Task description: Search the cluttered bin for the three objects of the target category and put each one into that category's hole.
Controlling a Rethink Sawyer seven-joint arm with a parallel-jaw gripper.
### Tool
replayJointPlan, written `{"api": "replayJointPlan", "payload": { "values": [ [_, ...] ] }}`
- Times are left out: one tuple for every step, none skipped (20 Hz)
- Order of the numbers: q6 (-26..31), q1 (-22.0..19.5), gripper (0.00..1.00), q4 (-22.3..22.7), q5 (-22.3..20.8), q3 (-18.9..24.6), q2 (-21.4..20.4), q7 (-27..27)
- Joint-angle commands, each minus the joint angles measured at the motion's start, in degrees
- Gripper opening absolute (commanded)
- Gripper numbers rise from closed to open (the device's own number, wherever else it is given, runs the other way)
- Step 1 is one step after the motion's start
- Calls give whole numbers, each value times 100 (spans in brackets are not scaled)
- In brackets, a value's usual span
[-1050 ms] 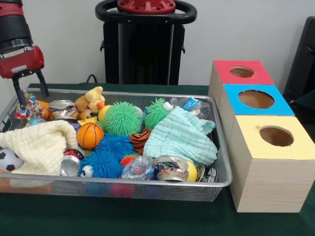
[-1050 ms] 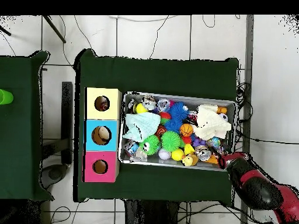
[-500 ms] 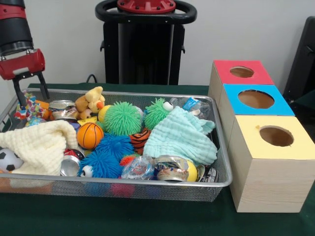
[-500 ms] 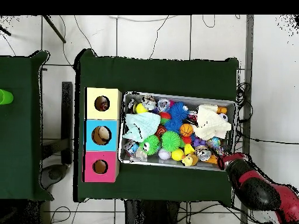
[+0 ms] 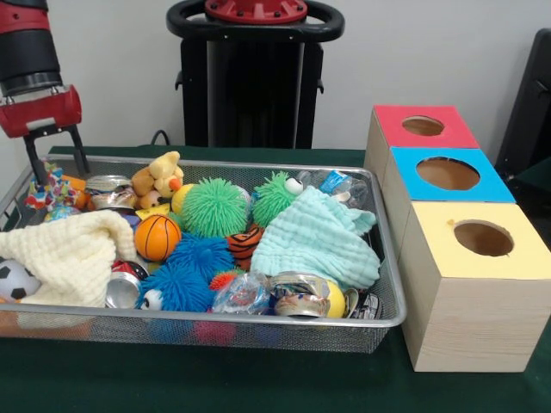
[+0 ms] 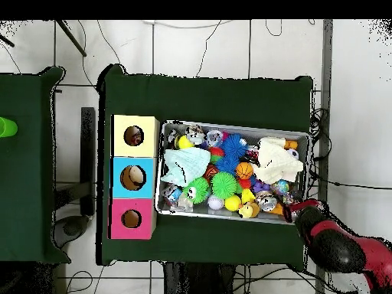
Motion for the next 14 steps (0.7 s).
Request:
{"api": "replayJointPlan", "payload": {
  "values": [
    [1264, 559, 100, -578, -181, -692, -540, -1014],
    [1336, 631, 100, -595, -228, -767, -608, -1016],
    [1390, 675, 100, -605, -260, -822, -641, -1024],
    [1443, 735, 100, -629, -299, -882, -676, -1013],
    [1479, 786, 100, -641, -331, -936, -703, -989],
    [1510, 830, 100, -659, -349, -988, -705, -956],
    [1542, 875, 100, -677, -367, -1040, -706, -924],
    [1571, 920, 100, -703, -392, -1101, -709, -890],
    [1609, 960, 100, -730, -410, -1152, -712, -882],
    [1644, 981, 100, -755, -402, -1186, -705, -889],
    [1680, 1003, 100, -780, -393, -1219, -698, -897],
    [1674, 1004, 100, -781, -362, -1224, -691, -886],
    [1668, 1005, 100, -783, -330, -1229, -685, -876],
    [1623, 1016, 100, -749, -325, -1238, -707, -826]
  ]
}}
